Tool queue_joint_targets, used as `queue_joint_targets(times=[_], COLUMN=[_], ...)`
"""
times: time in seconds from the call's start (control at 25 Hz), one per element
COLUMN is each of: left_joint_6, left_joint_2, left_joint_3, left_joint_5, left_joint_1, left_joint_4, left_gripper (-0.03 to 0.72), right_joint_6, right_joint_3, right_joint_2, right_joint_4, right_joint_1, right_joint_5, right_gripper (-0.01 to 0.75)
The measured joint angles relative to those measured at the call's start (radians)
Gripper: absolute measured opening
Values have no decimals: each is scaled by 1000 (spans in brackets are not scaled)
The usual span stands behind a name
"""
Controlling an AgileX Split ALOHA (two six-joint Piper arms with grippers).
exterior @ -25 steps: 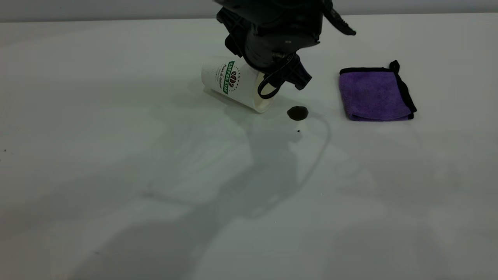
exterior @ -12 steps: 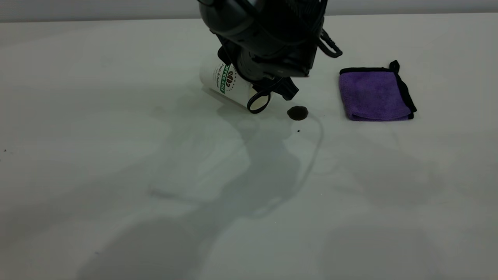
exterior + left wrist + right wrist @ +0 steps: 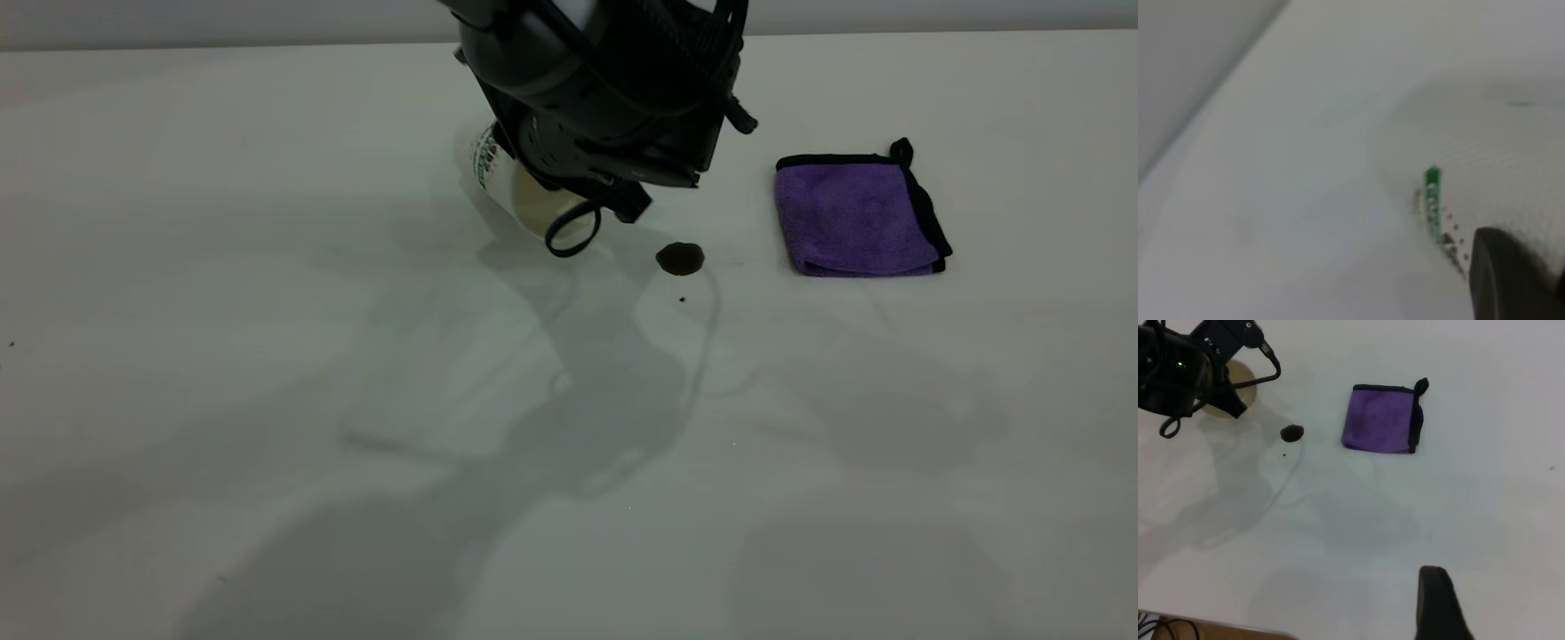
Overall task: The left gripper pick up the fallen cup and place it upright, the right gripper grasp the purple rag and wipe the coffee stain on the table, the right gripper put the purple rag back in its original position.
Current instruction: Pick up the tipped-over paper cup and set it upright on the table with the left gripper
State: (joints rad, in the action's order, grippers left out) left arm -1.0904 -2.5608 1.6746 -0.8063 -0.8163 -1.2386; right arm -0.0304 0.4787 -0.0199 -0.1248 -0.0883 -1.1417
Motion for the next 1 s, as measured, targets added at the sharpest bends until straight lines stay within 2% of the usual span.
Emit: queue_joint_targets(times=[0.12,0.24,0.44,0.64,0.76,1.0], left_joint_6=[170,395,822,1147,1222,1246], left_joint_2=[53,137,260,268,240,169], left_joint_3=[0,0,0,55,98,171], left_joint_5=[-1,40,88,54,35,-43], left_joint_1=[21,82,252,409,458,467], left_joint_4=[113,347,834,1217,1322,1354], left_gripper=[8,0,0,0,0,0], right_joint_6=[0,0,0,0,0,0], right_joint_3=[0,0,0,0,0,0], right_joint_2=[0,0,0,0,0,0], right_joint_4=[0,0,0,0,0,0], right_joint_1=[0,0,0,0,0,0], right_joint_5=[0,0,0,0,0,0], right_gripper=[492,492,492,492,492,492])
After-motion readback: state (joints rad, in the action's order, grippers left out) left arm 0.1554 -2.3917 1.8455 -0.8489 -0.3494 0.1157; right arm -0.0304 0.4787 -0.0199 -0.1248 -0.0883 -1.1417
